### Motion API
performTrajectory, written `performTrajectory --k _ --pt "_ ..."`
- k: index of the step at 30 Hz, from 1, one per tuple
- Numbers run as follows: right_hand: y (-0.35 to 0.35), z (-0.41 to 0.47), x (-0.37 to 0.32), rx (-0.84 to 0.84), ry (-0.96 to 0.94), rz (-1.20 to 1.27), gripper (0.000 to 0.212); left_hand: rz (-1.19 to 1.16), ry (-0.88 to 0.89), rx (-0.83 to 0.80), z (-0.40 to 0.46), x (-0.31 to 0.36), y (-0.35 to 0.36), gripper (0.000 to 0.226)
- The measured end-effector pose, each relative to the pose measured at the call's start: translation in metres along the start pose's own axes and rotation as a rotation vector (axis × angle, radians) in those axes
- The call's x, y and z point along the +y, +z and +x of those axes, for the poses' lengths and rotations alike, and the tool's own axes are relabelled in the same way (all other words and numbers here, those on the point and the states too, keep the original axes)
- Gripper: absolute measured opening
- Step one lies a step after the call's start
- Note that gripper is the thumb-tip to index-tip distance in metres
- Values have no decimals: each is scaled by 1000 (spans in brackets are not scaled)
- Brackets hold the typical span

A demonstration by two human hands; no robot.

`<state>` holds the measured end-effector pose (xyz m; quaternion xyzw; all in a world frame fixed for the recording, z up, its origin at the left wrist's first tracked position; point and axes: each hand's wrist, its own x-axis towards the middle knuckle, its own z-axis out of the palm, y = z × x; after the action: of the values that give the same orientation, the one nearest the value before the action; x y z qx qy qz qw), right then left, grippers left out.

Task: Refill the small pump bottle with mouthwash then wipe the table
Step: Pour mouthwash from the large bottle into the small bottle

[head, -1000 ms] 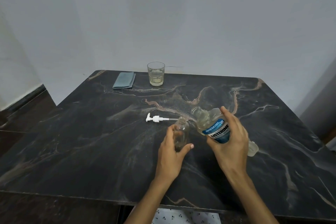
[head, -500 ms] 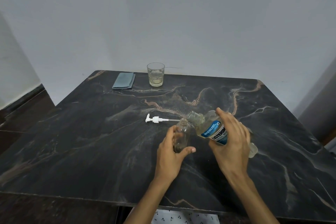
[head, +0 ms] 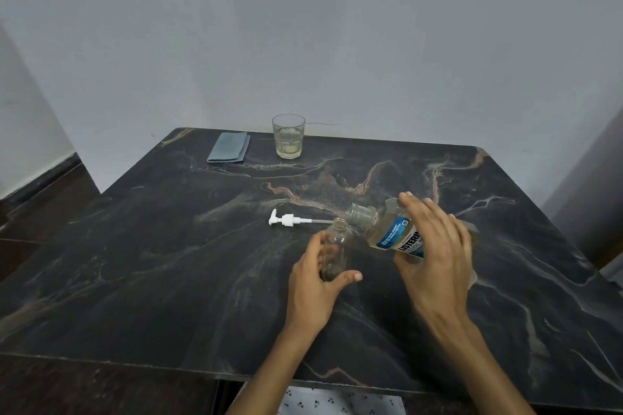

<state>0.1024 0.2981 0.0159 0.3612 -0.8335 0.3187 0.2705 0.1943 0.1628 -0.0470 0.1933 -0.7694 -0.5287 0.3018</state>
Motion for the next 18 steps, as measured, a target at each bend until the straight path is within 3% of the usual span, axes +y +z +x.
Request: performTrajectory --k 18 --pt "-6 3 -2 -24 -41 -44 97 1 0 17 0 0 1 70"
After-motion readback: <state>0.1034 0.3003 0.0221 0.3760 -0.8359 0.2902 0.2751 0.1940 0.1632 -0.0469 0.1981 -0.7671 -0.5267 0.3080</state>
